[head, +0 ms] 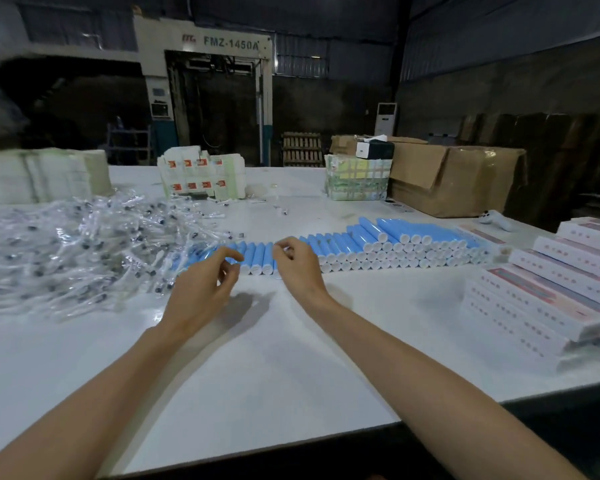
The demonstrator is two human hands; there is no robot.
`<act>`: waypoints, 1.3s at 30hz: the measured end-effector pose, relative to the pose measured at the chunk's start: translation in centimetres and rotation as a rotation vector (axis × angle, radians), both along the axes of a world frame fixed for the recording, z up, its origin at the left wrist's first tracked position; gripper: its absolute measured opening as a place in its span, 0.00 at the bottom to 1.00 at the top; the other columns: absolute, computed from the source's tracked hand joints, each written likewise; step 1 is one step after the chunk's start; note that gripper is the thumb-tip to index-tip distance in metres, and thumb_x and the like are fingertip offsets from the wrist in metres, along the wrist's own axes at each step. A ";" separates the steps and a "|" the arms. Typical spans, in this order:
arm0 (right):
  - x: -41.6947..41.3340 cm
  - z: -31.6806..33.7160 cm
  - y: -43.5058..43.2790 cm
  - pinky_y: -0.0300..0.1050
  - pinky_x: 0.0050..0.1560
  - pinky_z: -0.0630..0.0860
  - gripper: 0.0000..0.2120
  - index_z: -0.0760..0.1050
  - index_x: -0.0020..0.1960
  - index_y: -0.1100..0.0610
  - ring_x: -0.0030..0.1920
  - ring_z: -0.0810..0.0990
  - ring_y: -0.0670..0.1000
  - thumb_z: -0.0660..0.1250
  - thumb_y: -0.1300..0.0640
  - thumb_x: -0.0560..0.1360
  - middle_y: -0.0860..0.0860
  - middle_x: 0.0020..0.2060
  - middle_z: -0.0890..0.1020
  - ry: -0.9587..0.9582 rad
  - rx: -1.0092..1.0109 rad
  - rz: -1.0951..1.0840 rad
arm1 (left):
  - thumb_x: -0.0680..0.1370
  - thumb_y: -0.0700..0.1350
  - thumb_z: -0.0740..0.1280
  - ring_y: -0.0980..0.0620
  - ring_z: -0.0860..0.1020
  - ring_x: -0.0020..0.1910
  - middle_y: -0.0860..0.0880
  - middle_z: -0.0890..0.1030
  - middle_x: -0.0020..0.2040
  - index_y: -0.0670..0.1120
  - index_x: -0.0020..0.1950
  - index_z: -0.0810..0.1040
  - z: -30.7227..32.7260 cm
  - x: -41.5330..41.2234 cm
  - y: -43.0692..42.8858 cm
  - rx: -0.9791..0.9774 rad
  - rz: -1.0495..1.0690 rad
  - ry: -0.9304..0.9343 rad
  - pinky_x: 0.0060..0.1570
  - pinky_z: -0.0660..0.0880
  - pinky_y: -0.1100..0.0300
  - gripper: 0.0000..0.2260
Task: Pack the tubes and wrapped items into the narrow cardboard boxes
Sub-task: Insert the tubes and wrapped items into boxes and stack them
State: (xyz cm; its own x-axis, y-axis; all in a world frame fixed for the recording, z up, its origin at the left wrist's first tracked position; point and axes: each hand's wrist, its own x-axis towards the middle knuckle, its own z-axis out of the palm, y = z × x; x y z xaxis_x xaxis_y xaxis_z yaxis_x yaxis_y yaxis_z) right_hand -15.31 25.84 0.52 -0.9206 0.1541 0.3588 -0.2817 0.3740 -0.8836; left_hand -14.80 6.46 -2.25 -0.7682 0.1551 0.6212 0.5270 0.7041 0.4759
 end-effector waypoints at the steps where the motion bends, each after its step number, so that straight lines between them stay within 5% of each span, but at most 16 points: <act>1: -0.7 -0.4 -1.6 0.47 0.42 0.73 0.10 0.80 0.53 0.60 0.37 0.76 0.47 0.64 0.55 0.84 0.49 0.37 0.79 -0.028 -0.110 0.025 | 0.86 0.49 0.65 0.58 0.81 0.40 0.57 0.84 0.42 0.58 0.60 0.77 0.2 0.1 -0.1 -0.011 0.046 -0.010 0.42 0.77 0.51 0.05; 5: -2.6 -3.2 -4.6 0.40 0.36 0.67 0.09 0.79 0.50 0.65 0.31 0.70 0.47 0.64 0.60 0.84 0.53 0.31 0.74 -0.085 -0.305 0.108 | 0.86 0.51 0.65 0.51 0.81 0.43 0.57 0.84 0.46 0.56 0.63 0.77 1.5 0.3 -1.6 -0.173 0.169 -0.052 0.45 0.77 0.52 0.07; 13: -5.4 -5.7 -3.7 0.34 0.25 0.65 0.11 0.82 0.48 0.55 0.26 0.70 0.44 0.62 0.60 0.83 0.49 0.29 0.78 -0.146 -0.351 0.266 | 0.85 0.53 0.67 0.53 0.82 0.51 0.59 0.85 0.50 0.58 0.63 0.79 3.6 4.9 -10.4 -0.414 0.385 -0.151 0.44 0.76 0.55 0.08; 19: -6.0 -6.3 -4.1 0.34 0.24 0.66 0.11 0.83 0.47 0.54 0.26 0.71 0.43 0.63 0.60 0.82 0.47 0.28 0.79 -0.130 -0.337 0.281 | 0.84 0.53 0.69 0.38 0.75 0.69 0.40 0.78 0.71 0.44 0.74 0.77 4.9 10.0 -20.8 -0.646 0.938 -0.141 0.65 0.76 0.42 0.21; 24: -5.9 -6.3 -4.3 0.34 0.25 0.67 0.12 0.83 0.46 0.52 0.26 0.72 0.42 0.63 0.60 0.82 0.47 0.28 0.80 -0.128 -0.328 0.295 | 0.83 0.54 0.69 0.31 0.74 0.65 0.33 0.76 0.68 0.35 0.71 0.77 5.2 12.9 -27.2 -0.705 1.189 -0.220 0.62 0.73 0.36 0.26; 28: -5.8 -6.2 -4.2 0.35 0.25 0.67 0.12 0.84 0.46 0.53 0.25 0.72 0.42 0.63 0.61 0.82 0.47 0.28 0.79 -0.130 -0.334 0.294 | 0.82 0.61 0.69 0.34 0.74 0.69 0.37 0.78 0.70 0.43 0.75 0.77 4.0 13.9 -29.2 -0.837 1.195 -0.376 0.64 0.72 0.38 0.28; 35: -5.3 -5.9 -4.2 0.38 0.28 0.67 0.12 0.83 0.46 0.54 0.26 0.72 0.43 0.63 0.62 0.82 0.47 0.28 0.79 -0.143 -0.310 0.296 | 0.84 0.52 0.69 0.33 0.81 0.56 0.34 0.84 0.57 0.35 0.60 0.81 3.5 13.7 -29.6 -0.864 1.140 -0.262 0.53 0.77 0.39 0.19; 39: -5.3 -5.9 -4.2 0.38 0.27 0.68 0.12 0.83 0.46 0.54 0.26 0.72 0.43 0.63 0.61 0.82 0.47 0.28 0.80 -0.143 -0.301 0.293 | 0.84 0.50 0.68 0.34 0.84 0.40 0.35 0.85 0.44 0.37 0.54 0.76 4.9 12.9 -27.6 -0.669 0.978 -0.049 0.39 0.78 0.41 0.15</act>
State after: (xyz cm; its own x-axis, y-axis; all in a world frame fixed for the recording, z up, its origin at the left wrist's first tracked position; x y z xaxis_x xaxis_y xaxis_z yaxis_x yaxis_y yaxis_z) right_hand -20.63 21.65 -5.35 -0.9781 -0.0423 0.2039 -0.2047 0.0162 -0.9787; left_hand -1.88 -21.14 2.66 -0.7615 -0.2288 0.6065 -0.3823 0.9141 -0.1351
